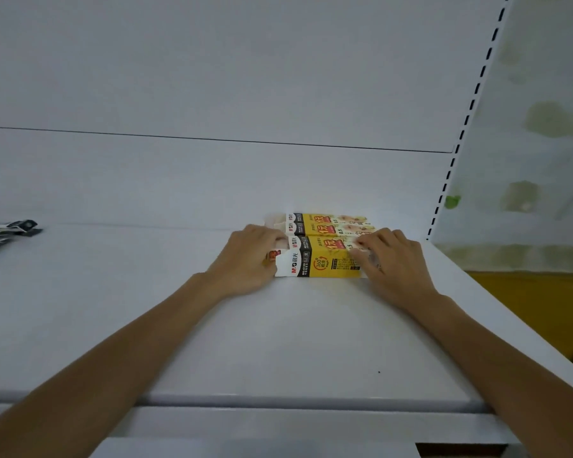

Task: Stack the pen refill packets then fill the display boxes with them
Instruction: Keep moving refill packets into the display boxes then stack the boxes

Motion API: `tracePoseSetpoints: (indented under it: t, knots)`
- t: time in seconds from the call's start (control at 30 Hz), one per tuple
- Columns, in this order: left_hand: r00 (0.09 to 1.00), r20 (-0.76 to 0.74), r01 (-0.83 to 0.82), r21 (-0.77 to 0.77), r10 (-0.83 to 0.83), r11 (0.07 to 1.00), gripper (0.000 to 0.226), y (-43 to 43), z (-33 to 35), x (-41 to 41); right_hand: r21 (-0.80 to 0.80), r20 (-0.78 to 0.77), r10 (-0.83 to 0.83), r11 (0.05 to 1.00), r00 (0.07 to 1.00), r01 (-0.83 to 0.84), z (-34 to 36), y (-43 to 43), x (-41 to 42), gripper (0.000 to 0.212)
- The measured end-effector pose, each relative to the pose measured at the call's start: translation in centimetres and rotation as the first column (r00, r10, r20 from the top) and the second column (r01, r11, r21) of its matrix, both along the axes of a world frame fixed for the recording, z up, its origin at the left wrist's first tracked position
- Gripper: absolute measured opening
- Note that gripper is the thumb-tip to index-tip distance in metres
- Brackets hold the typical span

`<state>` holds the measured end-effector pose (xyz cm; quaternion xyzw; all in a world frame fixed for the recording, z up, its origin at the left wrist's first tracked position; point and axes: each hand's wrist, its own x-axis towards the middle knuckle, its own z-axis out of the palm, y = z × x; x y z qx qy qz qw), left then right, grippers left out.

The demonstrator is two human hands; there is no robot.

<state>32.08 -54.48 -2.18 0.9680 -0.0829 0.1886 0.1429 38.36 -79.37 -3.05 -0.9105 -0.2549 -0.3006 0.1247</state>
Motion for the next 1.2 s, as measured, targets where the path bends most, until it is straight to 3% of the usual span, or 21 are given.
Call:
tracePoseSetpoints:
  t: [0.03, 0.1, 0.17, 0.23, 0.27, 0.4, 0.6, 0.77, 0.87, 1.03, 1.1, 1.2]
  knots:
    - [0.994, 0.088, -0.066, 0.040, 0.062, 0.997, 0.046, 0.4, -0.1, -0.1, 0.011, -0.001, 0.017, 1.000, 1.000, -0.017, 0.0, -0.1, 0.0, 0.058]
    - [0.953, 0.178, -0.237, -0.070, 0.246, 0.969, 0.036, 1.4, 0.1, -0.7, 0.028, -0.017, 0.041, 0.999, 0.999, -0.041, 0.0, -0.3, 0.0, 0.059]
    - [0.906, 0.085, -0.370, -0.317, 0.415, 0.873, 0.028, 2.7, 0.3, -1.6, 0.034, -0.031, 0.058, 0.998, 0.998, -0.057, -0.1, -0.4, 0.1, 0.060]
    - [0.923, -0.079, -0.350, -0.581, 0.378, 0.734, 0.031, 3.4, 0.2, -2.3, 0.054, -0.026, 0.065, 0.996, 0.998, -0.064, -0.1, -0.3, 0.1, 0.060]
    - [0.941, -0.109, -0.315, -0.629, 0.321, 0.710, 0.029, 3.3, 0.2, -2.5, 0.069, -0.020, 0.064, 0.996, 0.998, -0.062, -0.1, -0.2, 0.2, 0.059]
    - [0.960, -0.100, -0.275, -0.486, 0.261, 0.830, 0.012, 2.1, -0.7, -1.6, 0.088, -0.005, 0.044, 0.995, 0.999, -0.044, -0.3, 0.0, -0.1, 0.057]
    - [0.978, 0.031, -0.164, -0.508, 0.209, 0.845, 0.007, 0.5, -0.8, -1.2, 0.054, -0.050, 0.020, 0.998, 0.999, -0.018, -0.1, 0.6, -0.4, 0.067]
    - [0.981, -0.186, 0.021, -0.168, -0.052, 0.986, 0.046, -0.2, -0.9, -1.4, 0.007, -0.061, 0.024, 1.000, 0.998, -0.023, -0.1, 0.7, -0.3, 0.070]
    - [0.988, -0.135, 0.067, -0.031, -0.071, 0.997, 0.069, -0.2, -1.2, -1.1, 0.013, -0.072, 0.033, 0.999, 0.997, -0.033, 0.0, 0.6, -0.4, 0.069]
    - [0.978, -0.138, 0.130, -0.178, -0.156, 0.975, 0.014, -0.7, -1.0, -1.4, 0.019, -0.086, 0.034, 0.999, 0.996, -0.033, 0.2, 0.5, -0.5, 0.066]
    - [0.981, -0.096, 0.150, -0.176, -0.169, 0.973, 0.014, -0.9, -0.6, -1.7, 0.041, -0.100, 0.037, 0.999, 0.994, -0.033, 0.4, 0.6, -0.7, 0.055]
    - [0.992, 0.106, 0.078, -0.071, -0.070, 0.994, 0.035, -0.1, 0.0, -2.1, 0.097, -0.036, 0.049, 0.994, 0.998, -0.045, 0.7, 0.6, -1.2, 0.040]
